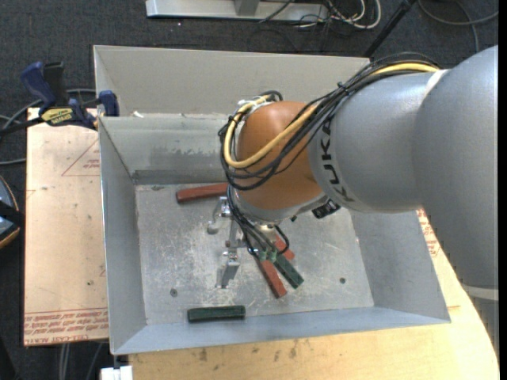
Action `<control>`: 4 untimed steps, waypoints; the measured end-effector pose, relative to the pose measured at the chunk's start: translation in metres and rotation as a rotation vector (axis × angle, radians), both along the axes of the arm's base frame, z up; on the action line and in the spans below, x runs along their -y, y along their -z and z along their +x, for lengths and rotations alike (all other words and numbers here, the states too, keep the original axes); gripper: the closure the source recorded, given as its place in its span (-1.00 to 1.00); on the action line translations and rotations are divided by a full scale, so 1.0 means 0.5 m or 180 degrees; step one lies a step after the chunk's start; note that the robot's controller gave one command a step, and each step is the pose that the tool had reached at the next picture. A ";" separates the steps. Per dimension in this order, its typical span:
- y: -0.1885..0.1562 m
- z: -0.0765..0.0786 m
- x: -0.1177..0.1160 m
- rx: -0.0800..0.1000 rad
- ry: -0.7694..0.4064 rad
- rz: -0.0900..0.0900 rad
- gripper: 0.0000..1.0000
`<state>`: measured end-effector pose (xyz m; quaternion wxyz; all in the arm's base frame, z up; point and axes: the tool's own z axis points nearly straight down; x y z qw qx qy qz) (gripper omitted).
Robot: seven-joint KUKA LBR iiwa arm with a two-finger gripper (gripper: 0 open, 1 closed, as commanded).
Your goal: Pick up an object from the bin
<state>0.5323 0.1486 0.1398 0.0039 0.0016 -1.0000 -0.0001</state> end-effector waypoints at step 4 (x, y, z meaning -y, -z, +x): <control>0.077 -0.102 -0.005 0.0046 -0.0714 0.0008 -1.00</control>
Offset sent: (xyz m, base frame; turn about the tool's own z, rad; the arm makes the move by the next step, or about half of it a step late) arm -0.0521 0.0219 -0.0698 -0.2831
